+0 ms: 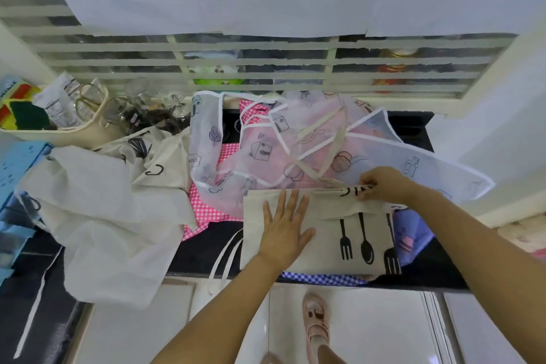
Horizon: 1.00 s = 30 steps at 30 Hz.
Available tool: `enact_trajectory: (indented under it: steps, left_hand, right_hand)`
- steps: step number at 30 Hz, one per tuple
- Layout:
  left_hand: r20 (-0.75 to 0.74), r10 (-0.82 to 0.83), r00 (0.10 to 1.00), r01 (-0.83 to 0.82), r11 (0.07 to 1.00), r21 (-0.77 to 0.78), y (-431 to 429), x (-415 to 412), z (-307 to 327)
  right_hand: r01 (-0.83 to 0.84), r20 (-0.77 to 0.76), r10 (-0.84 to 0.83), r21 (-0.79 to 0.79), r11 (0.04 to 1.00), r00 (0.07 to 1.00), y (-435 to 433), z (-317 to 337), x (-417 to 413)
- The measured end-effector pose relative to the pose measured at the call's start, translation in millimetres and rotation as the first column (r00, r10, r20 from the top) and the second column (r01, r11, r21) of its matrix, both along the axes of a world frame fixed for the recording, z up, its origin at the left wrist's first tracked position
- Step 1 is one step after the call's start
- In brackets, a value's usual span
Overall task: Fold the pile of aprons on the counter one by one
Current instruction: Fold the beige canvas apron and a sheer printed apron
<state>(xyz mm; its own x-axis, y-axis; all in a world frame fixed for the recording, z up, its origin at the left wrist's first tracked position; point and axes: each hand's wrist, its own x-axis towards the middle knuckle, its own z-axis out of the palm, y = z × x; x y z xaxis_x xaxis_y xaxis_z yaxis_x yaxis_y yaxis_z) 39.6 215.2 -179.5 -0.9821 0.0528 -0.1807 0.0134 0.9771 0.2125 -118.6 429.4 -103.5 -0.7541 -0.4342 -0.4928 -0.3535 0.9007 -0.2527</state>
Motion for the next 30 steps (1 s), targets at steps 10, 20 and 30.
enact_trajectory:
  steps: [10, 20, 30]
  left_hand:
    - [0.107, 0.017, 0.994, -0.022, 0.999, 0.045, 3, -24, -20]
    - [0.032, 0.153, 0.988, -0.154, 0.987, 0.041, -31, -46, 3]
    - [0.274, 0.519, 0.81, -0.587, 0.721, 0.369, -57, 45, 35]
  right_hand:
    - [-0.294, -0.571, 0.146, -0.176, 0.939, 0.808, -28, -84, 128]
    - [0.158, -0.399, -0.174, -0.072, 0.985, 0.9, 30, -107, 129]
    - [0.263, -0.259, -0.367, -0.361, 0.894, 0.893, -16, -79, 158]
